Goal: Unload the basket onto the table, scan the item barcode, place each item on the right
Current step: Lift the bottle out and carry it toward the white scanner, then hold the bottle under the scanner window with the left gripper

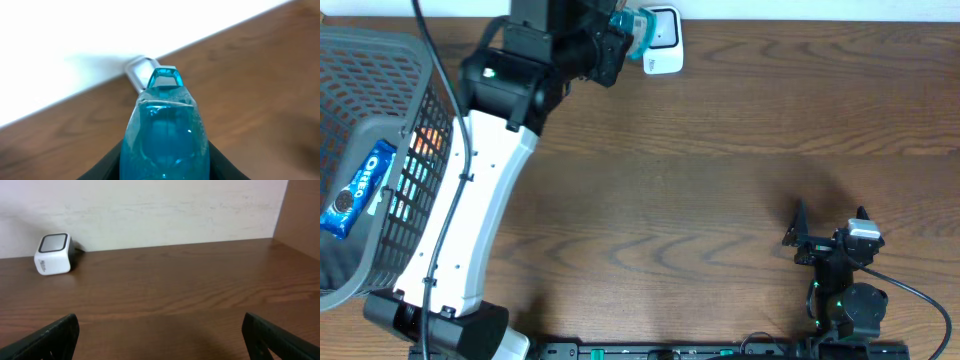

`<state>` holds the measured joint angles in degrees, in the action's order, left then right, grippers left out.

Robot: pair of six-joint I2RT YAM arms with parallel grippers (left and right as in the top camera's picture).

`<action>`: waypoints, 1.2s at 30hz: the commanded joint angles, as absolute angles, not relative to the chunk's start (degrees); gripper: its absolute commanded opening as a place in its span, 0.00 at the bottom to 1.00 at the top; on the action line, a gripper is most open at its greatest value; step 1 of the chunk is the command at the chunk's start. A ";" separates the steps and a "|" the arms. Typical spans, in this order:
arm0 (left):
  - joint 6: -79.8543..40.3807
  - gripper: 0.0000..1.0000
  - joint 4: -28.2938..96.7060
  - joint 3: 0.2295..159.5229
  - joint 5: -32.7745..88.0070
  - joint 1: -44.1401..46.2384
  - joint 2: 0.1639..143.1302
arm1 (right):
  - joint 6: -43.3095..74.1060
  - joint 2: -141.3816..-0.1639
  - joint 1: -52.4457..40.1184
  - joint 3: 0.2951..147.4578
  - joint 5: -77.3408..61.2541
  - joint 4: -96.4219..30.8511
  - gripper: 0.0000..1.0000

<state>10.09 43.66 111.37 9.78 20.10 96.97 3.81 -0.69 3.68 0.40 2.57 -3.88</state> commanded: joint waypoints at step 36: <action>-3.55 0.25 63.11 108.51 12.62 31.83 111.26 | 3.11 -0.34 4.10 0.32 3.09 -4.05 0.99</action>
<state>-3.03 63.66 110.21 10.72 32.16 111.53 3.81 -0.69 3.68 0.40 2.57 -3.86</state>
